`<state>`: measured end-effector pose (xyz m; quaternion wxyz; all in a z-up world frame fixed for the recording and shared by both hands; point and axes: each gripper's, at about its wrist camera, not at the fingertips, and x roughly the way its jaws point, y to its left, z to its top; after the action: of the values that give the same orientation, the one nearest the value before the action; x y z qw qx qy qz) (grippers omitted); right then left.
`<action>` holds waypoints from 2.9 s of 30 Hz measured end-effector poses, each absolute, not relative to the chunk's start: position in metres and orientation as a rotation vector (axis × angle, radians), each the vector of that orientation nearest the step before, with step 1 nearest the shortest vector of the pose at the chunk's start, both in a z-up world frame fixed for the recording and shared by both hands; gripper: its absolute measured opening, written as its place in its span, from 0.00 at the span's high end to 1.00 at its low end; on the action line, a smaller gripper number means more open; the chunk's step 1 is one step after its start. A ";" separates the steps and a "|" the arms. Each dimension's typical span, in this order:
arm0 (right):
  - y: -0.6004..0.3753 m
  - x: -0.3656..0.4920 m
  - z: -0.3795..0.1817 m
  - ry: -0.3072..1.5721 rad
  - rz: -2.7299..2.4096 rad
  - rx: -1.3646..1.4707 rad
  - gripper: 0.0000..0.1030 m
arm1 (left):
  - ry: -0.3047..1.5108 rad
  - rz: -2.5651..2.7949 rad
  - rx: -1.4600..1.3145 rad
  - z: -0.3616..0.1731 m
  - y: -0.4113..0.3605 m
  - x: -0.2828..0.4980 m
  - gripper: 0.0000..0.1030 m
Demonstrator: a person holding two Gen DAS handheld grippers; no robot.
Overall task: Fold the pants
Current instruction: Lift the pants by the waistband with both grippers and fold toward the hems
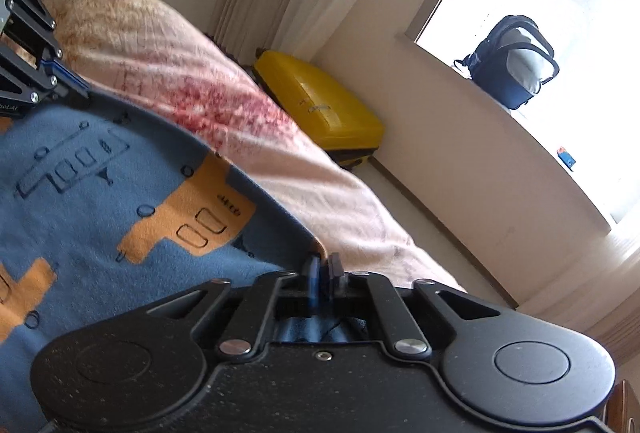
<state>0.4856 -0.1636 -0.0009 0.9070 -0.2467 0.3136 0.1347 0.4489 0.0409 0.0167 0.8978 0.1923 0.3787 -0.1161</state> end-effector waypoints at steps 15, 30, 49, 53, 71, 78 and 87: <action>-0.130 0.480 0.014 0.572 0.486 -0.464 0.31 | 0.866 -0.427 0.030 0.041 0.173 0.428 0.17; -0.124 0.499 0.006 0.654 0.457 -0.456 0.44 | 1.025 -0.515 0.147 0.019 0.142 0.429 0.92; -0.115 0.448 0.044 0.493 0.396 -0.523 1.00 | 0.806 -0.245 0.316 0.072 0.126 0.391 0.99; -0.126 0.414 0.065 0.447 0.401 -0.520 1.00 | 0.722 -0.263 0.346 0.086 0.121 0.364 0.99; -0.175 0.150 0.102 0.402 0.484 -0.467 1.00 | 0.435 -0.494 0.803 0.061 0.075 0.167 0.99; -0.156 0.099 0.046 0.505 0.522 -0.420 1.00 | 0.442 -0.483 0.985 -0.006 0.065 0.150 0.99; -0.149 0.096 0.026 0.527 0.545 -0.394 1.00 | 0.373 -0.514 1.125 -0.007 0.060 0.140 0.99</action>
<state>0.0955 -0.1488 0.0261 0.9101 -0.1909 0.2555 0.2645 0.1402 0.0602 -0.0071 0.7985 0.5243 0.1739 -0.2394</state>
